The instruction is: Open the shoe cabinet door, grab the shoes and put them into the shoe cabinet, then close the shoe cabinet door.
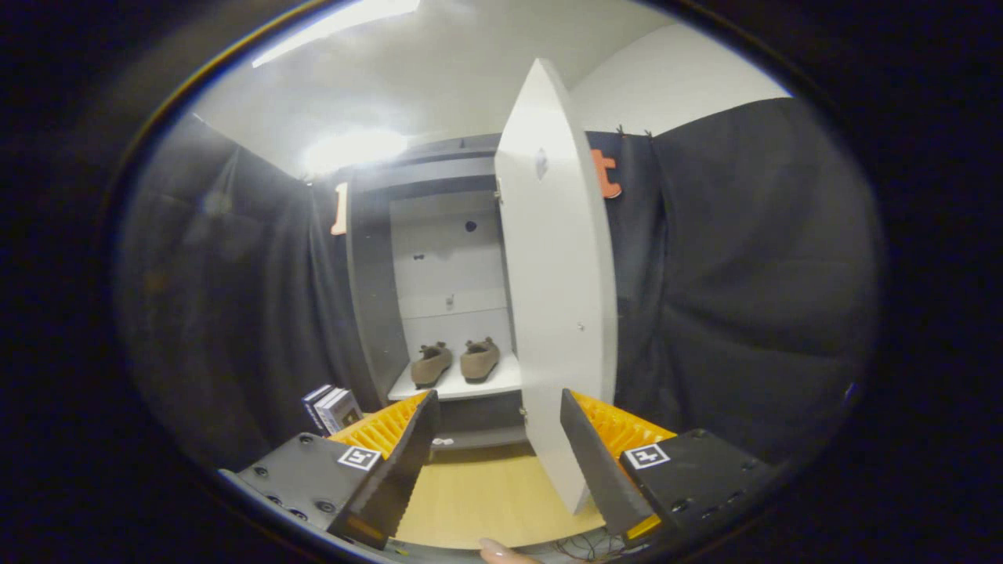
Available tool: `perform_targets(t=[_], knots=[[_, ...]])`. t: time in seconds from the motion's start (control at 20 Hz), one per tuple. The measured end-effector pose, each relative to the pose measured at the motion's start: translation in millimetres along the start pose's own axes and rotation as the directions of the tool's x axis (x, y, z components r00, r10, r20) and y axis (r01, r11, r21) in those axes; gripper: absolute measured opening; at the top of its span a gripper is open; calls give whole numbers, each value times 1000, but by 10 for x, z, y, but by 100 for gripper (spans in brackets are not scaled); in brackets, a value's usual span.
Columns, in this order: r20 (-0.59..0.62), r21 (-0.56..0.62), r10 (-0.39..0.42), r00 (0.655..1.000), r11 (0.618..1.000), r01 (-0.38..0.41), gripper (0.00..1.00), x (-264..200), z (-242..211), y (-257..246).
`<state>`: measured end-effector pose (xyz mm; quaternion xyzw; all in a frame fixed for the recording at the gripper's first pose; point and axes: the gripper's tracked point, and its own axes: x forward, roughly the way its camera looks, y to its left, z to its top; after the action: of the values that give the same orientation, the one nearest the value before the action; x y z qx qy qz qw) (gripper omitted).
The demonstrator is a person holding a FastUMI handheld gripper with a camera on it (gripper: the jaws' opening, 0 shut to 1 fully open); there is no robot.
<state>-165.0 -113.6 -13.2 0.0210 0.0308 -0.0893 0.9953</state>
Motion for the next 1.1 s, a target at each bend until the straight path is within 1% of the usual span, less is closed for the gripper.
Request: perform_targets(t=[0.15, 0.25, 0.3, 0.45, 0.65, 0.8, 0.85, 1.0, 1.1], knots=[[21, -13, -50, 999, 999, 51, 97, -66, 149, -410], [28, -20, -53, 998, 998, 54, 97, 20, 213, -656], [30, -21, -43, 999, 999, 43, 97, 72, 245, -760], [5, -36, 1, 1000, 999, -1, 97, 357, 263, -1061], [-1, -28, 92, 996, 995, -92, 97, 745, 312, -1285], [-45, -6, 170, 984, 985, -170, 97, 1066, 189, -1295], [-61, 5, 201, 978, 980, -201, 97, 1106, 145, -1259], [-104, 22, 252, 962, 968, -252, 95, 1360, 49, -1238], [-103, 42, 293, 951, 956, -290, 94, 1423, 47, -1192]])
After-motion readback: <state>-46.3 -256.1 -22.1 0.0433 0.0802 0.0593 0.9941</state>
